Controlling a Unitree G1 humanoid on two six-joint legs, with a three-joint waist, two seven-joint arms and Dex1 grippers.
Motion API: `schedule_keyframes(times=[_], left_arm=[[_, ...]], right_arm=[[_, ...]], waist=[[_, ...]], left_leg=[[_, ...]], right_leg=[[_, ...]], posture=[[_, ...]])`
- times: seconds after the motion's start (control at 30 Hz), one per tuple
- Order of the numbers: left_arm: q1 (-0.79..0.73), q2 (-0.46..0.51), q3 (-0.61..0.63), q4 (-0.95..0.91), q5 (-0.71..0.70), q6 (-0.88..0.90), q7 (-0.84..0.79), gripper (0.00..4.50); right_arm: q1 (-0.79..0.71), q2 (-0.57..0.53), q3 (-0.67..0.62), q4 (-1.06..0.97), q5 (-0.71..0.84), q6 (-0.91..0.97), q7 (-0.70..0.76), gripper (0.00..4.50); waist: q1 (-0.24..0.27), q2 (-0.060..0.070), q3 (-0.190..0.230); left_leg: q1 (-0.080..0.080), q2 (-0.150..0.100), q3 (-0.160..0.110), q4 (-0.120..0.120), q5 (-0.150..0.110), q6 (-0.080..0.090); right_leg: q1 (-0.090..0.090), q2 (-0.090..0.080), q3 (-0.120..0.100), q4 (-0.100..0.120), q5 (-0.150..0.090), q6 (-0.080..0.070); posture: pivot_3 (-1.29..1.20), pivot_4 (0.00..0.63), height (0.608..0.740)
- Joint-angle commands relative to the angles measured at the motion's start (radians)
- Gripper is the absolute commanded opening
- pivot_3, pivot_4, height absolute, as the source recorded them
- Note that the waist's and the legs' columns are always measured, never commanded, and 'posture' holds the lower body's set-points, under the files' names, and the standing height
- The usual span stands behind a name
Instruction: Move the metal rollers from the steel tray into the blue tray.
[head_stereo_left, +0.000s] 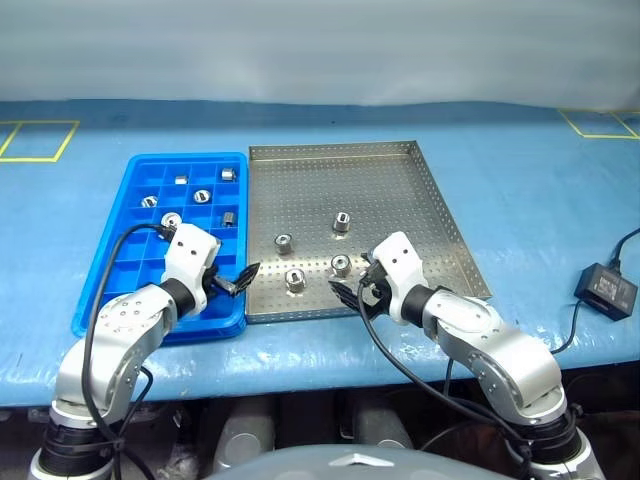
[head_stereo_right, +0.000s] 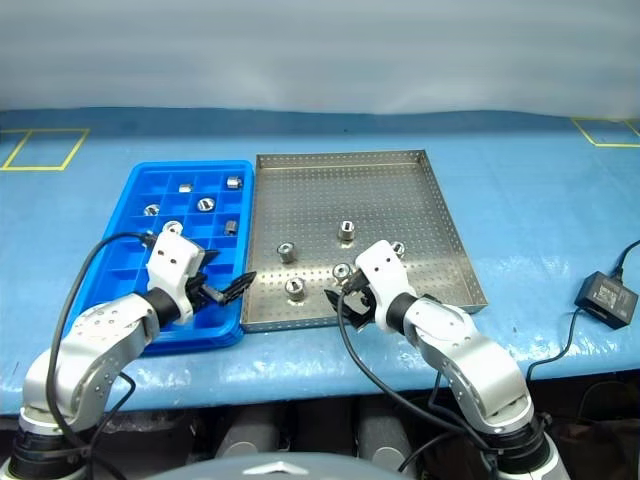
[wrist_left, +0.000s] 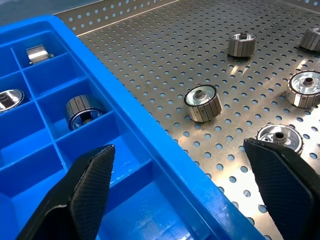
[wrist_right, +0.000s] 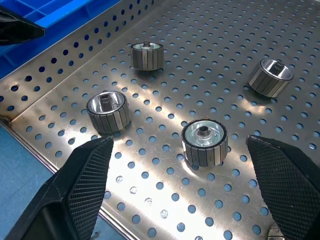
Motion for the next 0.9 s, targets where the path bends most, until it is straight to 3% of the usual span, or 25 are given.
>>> schedule_keyframes(times=[0.03,0.5,0.7,0.9], left_arm=[[-0.009,0.009,0.010,-0.054,-0.012,-0.003,-0.006,4.48],[-0.029,0.018,0.002,-0.047,-0.011,-0.002,-0.011,4.48],[-0.200,0.050,-0.050,0.018,-0.040,0.030,-0.089,4.48],[-0.451,0.046,-0.162,0.246,-0.040,0.112,-0.161,4.48]], right_arm=[[-0.005,0.006,-0.003,-0.029,-0.004,-0.015,-0.001,4.48],[-0.002,0.014,-0.002,-0.029,-0.008,-0.014,-0.007,4.48],[-0.005,0.029,0.002,-0.026,-0.012,-0.016,-0.012,4.48],[0.001,0.057,0.011,-0.024,-0.021,-0.024,-0.021,4.48]], waist=[[0.000,0.000,0.000],[0.000,0.000,0.000],[0.005,0.000,0.000],[-0.002,0.000,0.000]], left_leg=[[0.000,0.000,0.000,0.000,0.000,0.000],[0.000,0.000,0.000,0.000,0.000,0.000],[0.000,0.000,0.000,0.001,0.000,0.000],[0.000,-0.002,0.000,0.001,0.000,0.000]], right_leg=[[0.000,0.000,0.000,0.000,0.000,0.000],[0.000,0.000,0.000,0.000,0.000,0.000],[0.000,0.000,0.000,0.000,0.000,0.000],[0.000,0.001,0.001,0.000,0.001,0.002]], posture=[[0.08,0.150,0.740],[0.08,0.150,0.740],[0.07,0.150,0.740],[0.06,0.150,0.740]])
